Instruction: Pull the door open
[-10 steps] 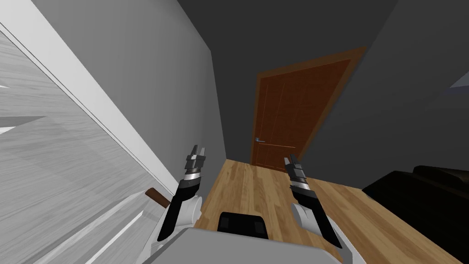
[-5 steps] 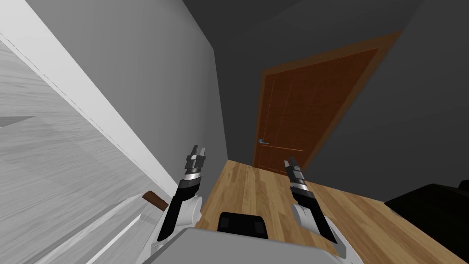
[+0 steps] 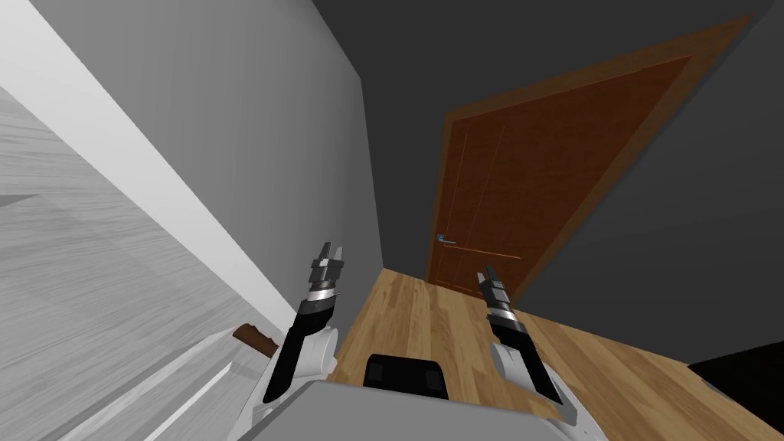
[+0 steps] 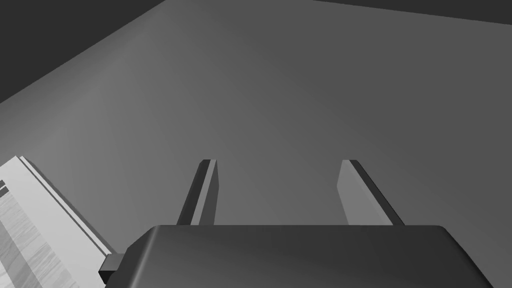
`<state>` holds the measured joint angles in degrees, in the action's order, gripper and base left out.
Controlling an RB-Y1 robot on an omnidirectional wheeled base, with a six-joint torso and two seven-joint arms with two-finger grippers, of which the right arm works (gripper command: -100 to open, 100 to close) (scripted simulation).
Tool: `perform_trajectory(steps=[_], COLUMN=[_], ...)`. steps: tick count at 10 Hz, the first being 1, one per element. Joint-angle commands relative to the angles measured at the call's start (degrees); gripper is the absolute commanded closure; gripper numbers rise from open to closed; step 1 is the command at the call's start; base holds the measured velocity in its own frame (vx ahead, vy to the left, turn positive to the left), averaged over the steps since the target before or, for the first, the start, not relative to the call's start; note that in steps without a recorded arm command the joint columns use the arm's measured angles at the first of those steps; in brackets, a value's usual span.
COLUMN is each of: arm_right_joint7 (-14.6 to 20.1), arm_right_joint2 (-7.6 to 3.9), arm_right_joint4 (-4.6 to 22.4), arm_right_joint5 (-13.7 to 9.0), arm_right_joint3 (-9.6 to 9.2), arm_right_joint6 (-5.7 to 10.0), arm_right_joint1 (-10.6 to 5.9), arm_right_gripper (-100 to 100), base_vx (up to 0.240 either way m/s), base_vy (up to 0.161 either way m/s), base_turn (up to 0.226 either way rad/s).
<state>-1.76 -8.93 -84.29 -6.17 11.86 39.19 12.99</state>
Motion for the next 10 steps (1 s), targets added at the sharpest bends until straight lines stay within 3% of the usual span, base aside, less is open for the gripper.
perform_trajectory(steps=[1, 5, 10], arm_right_joint7=[0.1, 1.2, 2.3], arm_right_joint2=[-0.09, -1.46, -2.77], arm_right_joint4=[1.7, 9.6, 17.5], arm_right_joint5=[-0.1, -1.2, -2.3], arm_right_joint3=[0.17, 1.49, 2.79], arm_right_joint6=[0.13, 1.88, 3.6], arm_right_joint1=[-0.4, -3.03, -5.62], arm_right_gripper=[-100, -100, -100], base_vx=[0.06, 0.088, 0.077], base_vy=[-0.004, -0.007, -0.015], base_turn=[0.034, 0.093, 0.076])
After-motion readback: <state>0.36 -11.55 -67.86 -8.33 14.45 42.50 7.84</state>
